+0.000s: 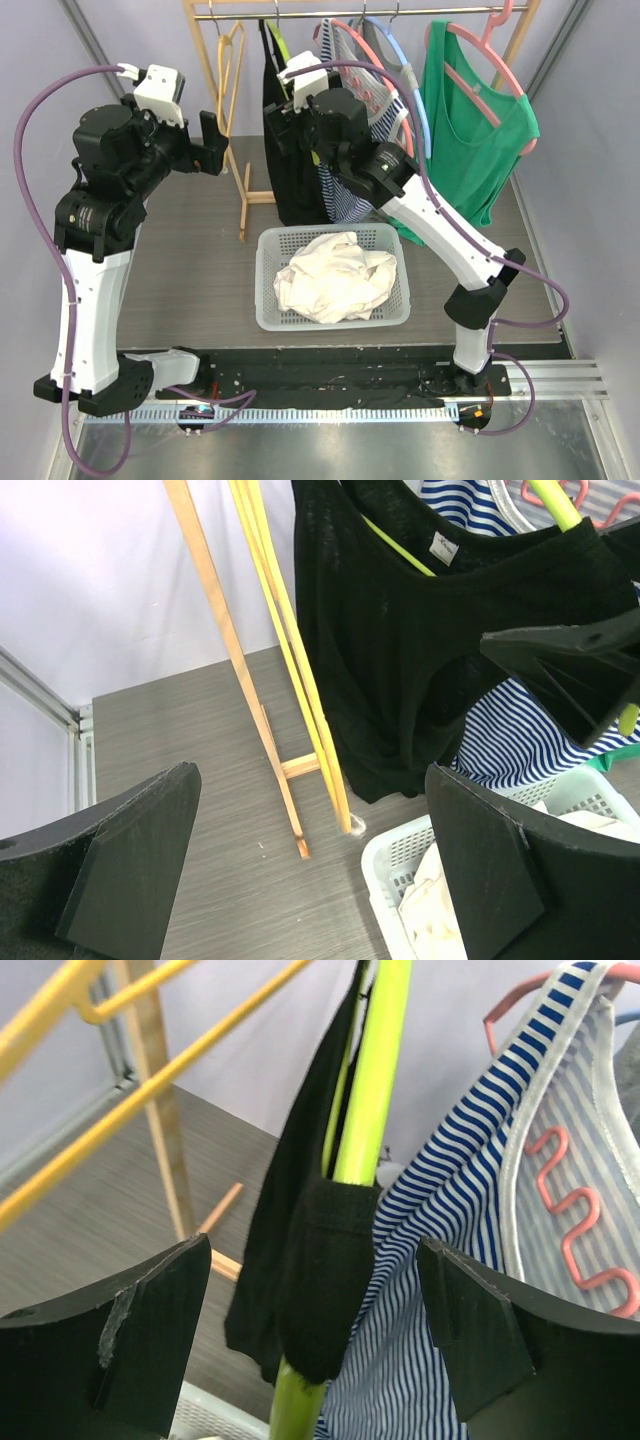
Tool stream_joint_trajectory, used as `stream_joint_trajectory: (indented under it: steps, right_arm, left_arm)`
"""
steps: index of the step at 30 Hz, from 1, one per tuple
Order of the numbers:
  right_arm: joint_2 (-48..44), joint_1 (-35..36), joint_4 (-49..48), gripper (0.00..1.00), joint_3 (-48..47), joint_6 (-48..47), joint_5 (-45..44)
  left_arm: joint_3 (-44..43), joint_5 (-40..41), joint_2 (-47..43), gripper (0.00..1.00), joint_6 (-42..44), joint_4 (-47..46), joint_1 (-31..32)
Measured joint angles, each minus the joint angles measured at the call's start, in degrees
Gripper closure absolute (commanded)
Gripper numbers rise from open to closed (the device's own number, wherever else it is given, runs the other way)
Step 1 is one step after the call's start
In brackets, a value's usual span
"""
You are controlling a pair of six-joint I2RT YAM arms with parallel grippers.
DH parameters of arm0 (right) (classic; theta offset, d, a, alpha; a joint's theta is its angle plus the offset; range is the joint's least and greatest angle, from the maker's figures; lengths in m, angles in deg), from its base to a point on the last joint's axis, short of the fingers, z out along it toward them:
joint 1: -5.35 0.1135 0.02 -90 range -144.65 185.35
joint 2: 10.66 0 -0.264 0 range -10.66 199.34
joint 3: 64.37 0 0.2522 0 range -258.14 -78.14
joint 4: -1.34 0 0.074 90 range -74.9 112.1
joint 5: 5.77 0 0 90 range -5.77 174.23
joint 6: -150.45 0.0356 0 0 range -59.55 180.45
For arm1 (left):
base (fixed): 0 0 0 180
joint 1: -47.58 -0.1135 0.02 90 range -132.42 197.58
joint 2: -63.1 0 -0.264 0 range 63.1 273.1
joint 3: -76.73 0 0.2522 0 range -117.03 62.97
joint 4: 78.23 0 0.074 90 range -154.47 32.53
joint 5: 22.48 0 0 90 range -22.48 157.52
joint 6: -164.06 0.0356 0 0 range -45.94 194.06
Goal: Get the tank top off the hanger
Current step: Pick up the hanger from the clothesline.
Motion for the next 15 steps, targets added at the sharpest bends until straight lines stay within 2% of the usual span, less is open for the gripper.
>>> stream_joint_trajectory:
  steps: [3,6,7,9,10,12,13,15]
  right_arm:
    - [0.42,-0.26,0.11,0.18,0.00,-1.01,-1.25]
    - [0.37,-0.35,0.00,0.35,-0.20,-1.86,-1.90]
    - [0.37,-0.35,0.00,0.45,-0.20,-2.14,-1.90]
    - [0.37,-0.33,0.00,0.54,-0.20,-2.40,-1.88]
    - [0.37,-0.33,0.00,0.68,-0.20,-2.43,-1.86]
    - [0.37,-0.33,0.00,0.81,-0.22,-2.51,-1.75]
    - [0.37,-0.33,0.00,0.90,-0.22,-2.47,-1.88]
    - [0.37,-0.48,-0.52,0.96,-0.22,-1.84,-2.60]
  left_arm:
    - [0.00,0.00,-0.07,0.00,0.39,0.00,0.00]
    - [0.00,0.02,-0.17,0.00,0.50,0.02,0.00]
    - [0.02,0.02,-0.22,0.00,0.52,0.00,0.00]
    - [0.22,0.02,-0.42,0.01,0.55,0.00,0.00]
    - [0.44,0.04,-0.55,0.00,0.57,0.00,0.00]
    - [0.87,0.04,-0.79,0.00,0.61,-0.02,0.00]
    - [1.01,0.07,-0.87,0.00,0.68,0.04,0.00]
    - [1.16,0.07,-0.94,0.00,0.76,0.04,0.00]
